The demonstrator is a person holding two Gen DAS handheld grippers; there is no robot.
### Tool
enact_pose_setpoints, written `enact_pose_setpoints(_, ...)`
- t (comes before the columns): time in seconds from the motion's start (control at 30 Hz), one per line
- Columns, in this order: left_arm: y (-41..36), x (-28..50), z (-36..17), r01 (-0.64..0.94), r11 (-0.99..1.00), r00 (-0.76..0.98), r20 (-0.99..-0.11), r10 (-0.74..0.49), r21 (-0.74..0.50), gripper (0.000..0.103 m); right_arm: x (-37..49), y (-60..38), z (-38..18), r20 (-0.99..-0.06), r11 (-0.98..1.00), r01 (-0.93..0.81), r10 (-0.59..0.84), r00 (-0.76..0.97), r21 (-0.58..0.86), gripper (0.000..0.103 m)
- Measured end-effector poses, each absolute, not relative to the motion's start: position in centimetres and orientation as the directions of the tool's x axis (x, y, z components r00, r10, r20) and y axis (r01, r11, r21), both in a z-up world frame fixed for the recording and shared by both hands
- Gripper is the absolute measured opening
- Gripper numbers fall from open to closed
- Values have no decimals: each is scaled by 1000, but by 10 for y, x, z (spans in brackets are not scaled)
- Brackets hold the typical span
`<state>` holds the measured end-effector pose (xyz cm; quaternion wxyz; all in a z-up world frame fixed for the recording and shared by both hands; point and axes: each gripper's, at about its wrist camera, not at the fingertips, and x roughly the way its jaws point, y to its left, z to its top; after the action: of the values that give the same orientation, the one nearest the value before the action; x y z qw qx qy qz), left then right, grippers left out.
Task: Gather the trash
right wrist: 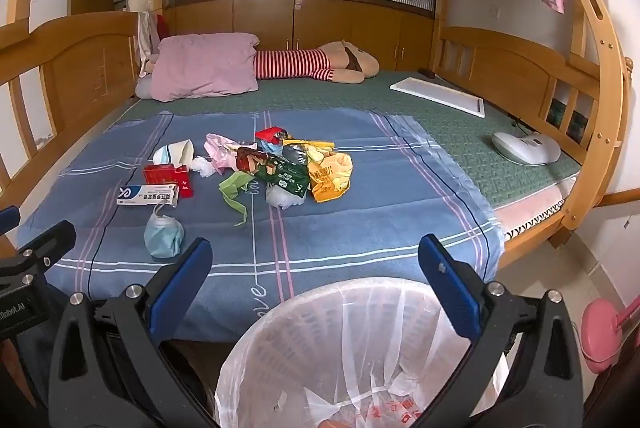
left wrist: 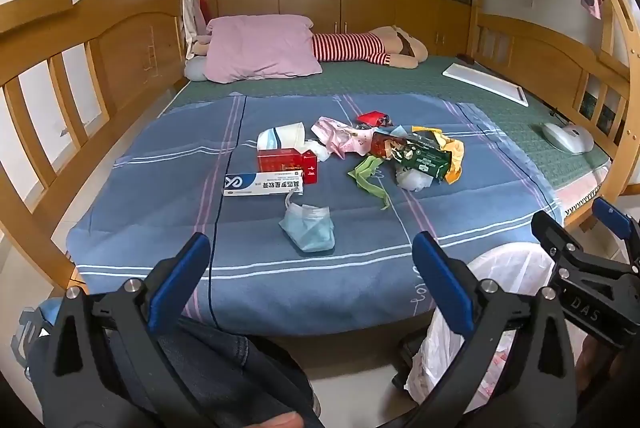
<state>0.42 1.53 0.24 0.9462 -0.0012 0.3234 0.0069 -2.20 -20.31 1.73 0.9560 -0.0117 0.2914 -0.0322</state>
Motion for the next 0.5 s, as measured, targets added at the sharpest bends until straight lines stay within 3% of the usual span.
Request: enact_pose_setpoints(0.5,5,-3,11,-65,994,803,-587,106,90,100,-29,-206,24,-547,998,56,-66,834,-34,101)
